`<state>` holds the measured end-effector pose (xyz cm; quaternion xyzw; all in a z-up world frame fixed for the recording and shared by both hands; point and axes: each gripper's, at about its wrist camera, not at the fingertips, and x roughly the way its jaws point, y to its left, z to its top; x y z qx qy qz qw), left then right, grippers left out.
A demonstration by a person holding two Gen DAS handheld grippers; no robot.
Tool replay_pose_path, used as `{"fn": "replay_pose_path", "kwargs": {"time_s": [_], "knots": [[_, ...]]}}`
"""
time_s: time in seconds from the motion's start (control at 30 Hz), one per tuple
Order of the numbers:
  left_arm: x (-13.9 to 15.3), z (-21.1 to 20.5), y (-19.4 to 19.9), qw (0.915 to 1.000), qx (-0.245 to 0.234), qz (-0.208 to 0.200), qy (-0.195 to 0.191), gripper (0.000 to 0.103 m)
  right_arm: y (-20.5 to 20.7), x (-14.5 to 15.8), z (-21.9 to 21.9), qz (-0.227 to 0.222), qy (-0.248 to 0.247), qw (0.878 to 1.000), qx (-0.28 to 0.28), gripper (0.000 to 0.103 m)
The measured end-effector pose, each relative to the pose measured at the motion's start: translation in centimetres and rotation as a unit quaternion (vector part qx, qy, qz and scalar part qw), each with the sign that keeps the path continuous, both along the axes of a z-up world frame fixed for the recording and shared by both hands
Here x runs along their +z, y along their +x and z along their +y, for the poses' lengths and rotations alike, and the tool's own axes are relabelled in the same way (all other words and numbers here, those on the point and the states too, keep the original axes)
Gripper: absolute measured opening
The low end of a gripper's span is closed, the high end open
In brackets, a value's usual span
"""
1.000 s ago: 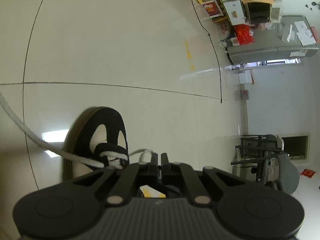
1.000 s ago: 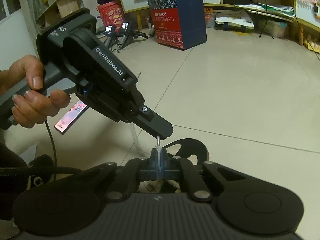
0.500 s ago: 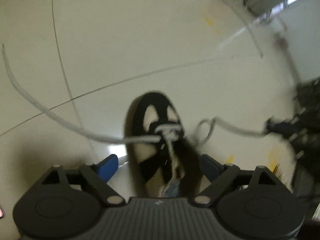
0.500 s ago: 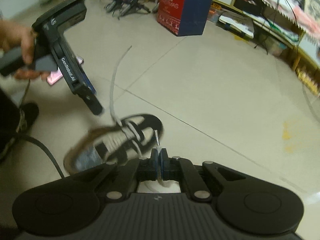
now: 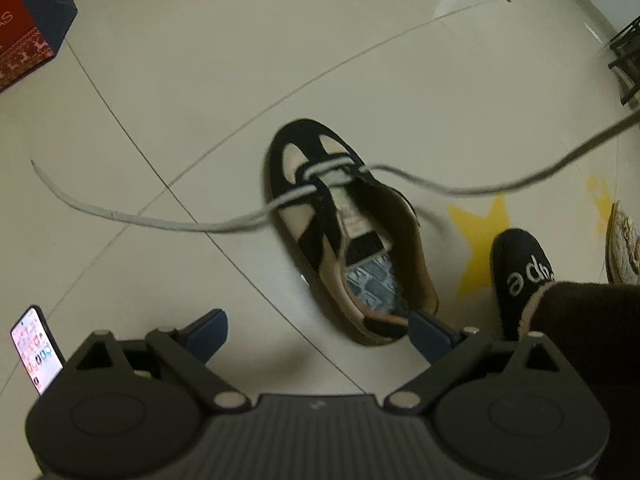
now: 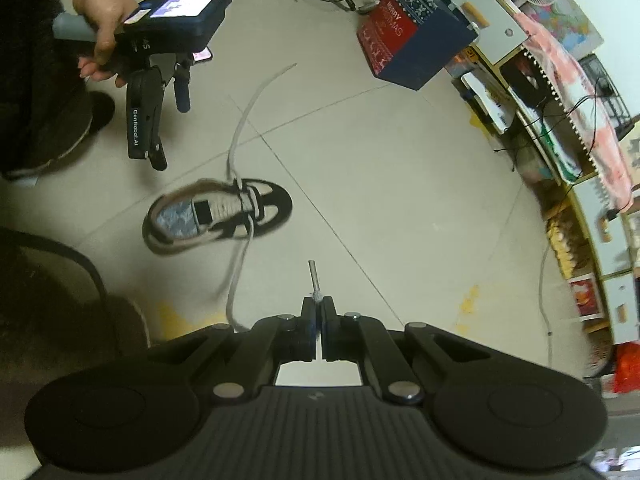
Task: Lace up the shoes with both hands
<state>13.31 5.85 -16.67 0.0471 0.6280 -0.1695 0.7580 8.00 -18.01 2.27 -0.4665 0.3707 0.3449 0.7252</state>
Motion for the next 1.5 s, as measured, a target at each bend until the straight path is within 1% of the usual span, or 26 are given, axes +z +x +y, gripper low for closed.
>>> {"fn": "replay_pose_path", "kwargs": {"time_s": [0.13,0.37,0.9,1.5], "knots": [[-0.1,-0.9,-0.3,1.0000,0.002,0.003,-0.004,0.098,-0.7,1.3,-0.3,-0.010,-0.014,1.000,0.006,0.003],[-0.1,-1.8,-0.2,1.0000,0.004,-0.004,-0.003,0.098,-0.8,2.1,-0.9,-0.016,-0.027,0.999,0.011,0.003],[-0.3,-1.9,-0.1,1.0000,0.001,-0.003,-0.008,0.098,-0.5,1.7,-0.7,-0.017,-0.034,0.999,0.008,0.003],[-0.8,-1.1,-0.3,0.9999,0.003,0.000,-0.012,0.098,0.2,0.9,0.3,-0.016,-0.045,0.999,0.022,0.003]]}}
